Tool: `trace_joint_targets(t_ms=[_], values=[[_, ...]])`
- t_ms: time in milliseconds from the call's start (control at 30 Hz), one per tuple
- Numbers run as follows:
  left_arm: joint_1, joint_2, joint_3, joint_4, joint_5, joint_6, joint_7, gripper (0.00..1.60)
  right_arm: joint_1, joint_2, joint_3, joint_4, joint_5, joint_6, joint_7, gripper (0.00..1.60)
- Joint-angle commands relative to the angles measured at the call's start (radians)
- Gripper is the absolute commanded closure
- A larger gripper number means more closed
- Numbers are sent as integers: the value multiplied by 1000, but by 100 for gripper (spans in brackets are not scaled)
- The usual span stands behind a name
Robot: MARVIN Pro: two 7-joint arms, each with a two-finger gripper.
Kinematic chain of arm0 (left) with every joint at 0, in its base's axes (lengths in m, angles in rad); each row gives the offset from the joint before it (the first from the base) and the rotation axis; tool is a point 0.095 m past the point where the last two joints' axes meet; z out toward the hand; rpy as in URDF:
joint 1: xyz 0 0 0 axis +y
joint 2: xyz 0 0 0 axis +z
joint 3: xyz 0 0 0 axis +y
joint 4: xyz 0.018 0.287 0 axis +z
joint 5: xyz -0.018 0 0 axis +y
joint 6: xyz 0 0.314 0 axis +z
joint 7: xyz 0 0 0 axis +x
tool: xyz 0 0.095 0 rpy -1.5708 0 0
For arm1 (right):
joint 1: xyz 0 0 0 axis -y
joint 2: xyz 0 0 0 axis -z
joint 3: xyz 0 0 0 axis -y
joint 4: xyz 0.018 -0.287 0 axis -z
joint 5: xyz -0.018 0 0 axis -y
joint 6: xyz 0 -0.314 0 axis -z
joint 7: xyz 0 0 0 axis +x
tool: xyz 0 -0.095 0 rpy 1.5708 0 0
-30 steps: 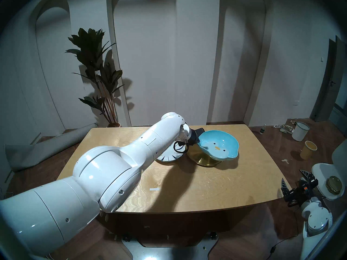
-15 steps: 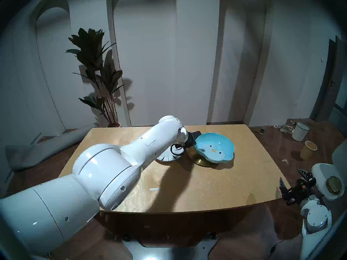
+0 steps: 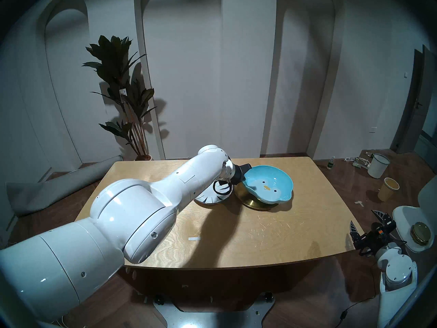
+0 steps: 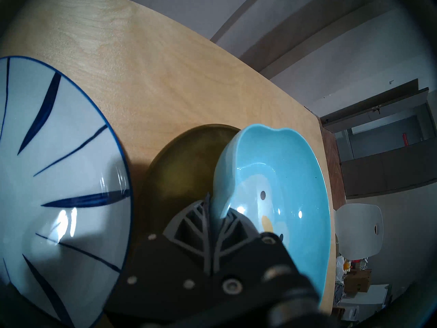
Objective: Stack the plates into one stack
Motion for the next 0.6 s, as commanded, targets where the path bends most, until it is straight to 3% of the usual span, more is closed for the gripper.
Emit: trace_joint_targets(t_ms=[0, 567], values=[[-47, 11, -3, 4, 1, 8, -33, 160, 26, 19, -3, 2, 0, -4, 0, 0], [-5, 38, 0, -44, 22, 65, -42, 160, 54, 27, -14, 17, -9, -14, 9, 0]])
